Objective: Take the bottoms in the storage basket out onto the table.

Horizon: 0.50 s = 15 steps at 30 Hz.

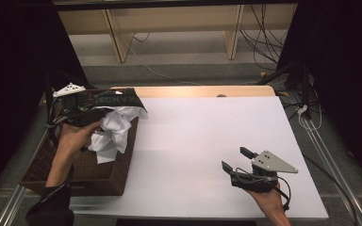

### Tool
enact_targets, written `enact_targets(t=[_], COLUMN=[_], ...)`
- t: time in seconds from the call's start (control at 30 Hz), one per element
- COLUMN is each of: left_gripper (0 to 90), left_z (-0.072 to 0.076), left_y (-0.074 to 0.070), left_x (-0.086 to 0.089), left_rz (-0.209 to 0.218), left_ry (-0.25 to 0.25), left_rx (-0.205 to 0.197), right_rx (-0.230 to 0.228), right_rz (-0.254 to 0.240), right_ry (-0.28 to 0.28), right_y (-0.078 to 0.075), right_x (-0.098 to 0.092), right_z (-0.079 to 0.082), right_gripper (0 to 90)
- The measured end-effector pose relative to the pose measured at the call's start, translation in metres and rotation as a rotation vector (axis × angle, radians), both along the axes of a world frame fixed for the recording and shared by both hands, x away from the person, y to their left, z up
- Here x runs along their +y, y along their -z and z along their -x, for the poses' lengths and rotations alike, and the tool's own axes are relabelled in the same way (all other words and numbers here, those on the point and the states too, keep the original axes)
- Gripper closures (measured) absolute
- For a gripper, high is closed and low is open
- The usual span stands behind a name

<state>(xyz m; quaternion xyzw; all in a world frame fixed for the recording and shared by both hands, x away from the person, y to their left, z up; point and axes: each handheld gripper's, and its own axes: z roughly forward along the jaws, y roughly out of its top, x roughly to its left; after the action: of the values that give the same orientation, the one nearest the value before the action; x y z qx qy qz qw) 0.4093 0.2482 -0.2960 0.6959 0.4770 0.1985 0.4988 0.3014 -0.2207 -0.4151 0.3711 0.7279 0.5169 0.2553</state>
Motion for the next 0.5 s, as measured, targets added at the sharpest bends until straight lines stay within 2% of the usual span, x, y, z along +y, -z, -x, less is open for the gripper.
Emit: enact_targets(t=[0.1, 0.33, 0.5], left_gripper=[70.3, 70.3, 70.3], left_z=[-0.002, -0.001, -0.001], left_y=[0.0, -0.003, -0.004], left_x=[-0.014, -0.032, -0.052], left_rz=[-0.007, -0.008, -0.017], left_ry=[0.03, 0.069, 0.11], left_rx=[-0.001, -0.011, -0.018], right_rx=[0.0, 0.002, 0.004], right_rz=[-0.001, -0.003, 0.0], right_ry=[0.0, 0.0, -0.001], right_y=[0.0, 0.0, 0.0], right_x=[0.0, 0.0, 0.0], right_z=[0.0, 0.0, 0.0], right_gripper=[22.6, 22.6, 22.6])
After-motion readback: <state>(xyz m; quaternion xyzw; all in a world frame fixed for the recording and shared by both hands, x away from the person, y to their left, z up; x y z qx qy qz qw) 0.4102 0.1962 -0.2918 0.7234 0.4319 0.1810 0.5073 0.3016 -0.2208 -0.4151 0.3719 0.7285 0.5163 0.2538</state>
